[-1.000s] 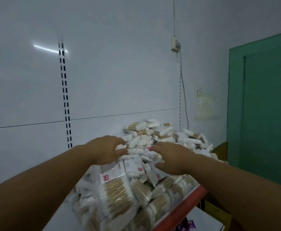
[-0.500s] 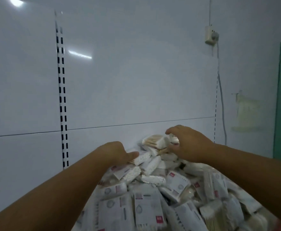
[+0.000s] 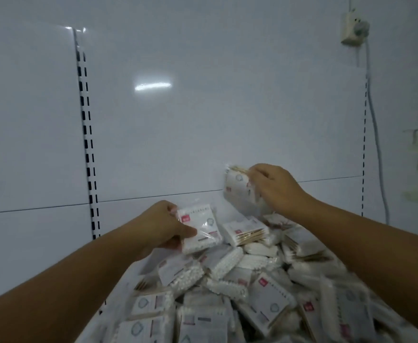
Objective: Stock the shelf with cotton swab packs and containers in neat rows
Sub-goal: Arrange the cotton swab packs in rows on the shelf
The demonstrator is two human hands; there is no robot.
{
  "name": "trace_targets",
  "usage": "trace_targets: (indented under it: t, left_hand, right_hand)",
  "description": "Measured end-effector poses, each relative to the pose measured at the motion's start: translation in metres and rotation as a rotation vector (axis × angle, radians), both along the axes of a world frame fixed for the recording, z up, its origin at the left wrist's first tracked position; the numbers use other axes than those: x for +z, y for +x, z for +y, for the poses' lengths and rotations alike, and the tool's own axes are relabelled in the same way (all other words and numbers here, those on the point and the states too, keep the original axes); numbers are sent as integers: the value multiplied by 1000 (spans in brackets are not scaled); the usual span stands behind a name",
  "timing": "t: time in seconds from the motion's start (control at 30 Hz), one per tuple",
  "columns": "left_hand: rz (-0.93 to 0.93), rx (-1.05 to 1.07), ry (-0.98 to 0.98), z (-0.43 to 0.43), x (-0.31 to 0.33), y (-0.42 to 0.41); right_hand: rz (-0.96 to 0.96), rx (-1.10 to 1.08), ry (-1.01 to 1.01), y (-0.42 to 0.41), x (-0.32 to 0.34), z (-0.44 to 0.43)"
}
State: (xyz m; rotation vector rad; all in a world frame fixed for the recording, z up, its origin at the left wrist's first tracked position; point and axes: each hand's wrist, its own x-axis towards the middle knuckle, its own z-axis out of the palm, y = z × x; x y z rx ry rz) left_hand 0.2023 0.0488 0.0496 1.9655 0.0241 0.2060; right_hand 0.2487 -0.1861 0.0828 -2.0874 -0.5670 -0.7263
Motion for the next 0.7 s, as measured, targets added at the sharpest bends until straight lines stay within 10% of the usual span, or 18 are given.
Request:
trace_targets:
  t: [0.13,0.37,0.5,0.7]
  left_hand:
    - [-66,-61,-139,10,9,-8]
    - [-56,-244,-534,11,19,-24]
    - [-68,-357,-613,0,18,-23]
    - [-154,-238,-582,-3,10,-16]
  right_hand:
    - [311,297,553,3,13,-5]
    - [632,667,659,5,13,7]
    - [657,677,479,-1,4,28]
    - [202,379,-387,4,8,13]
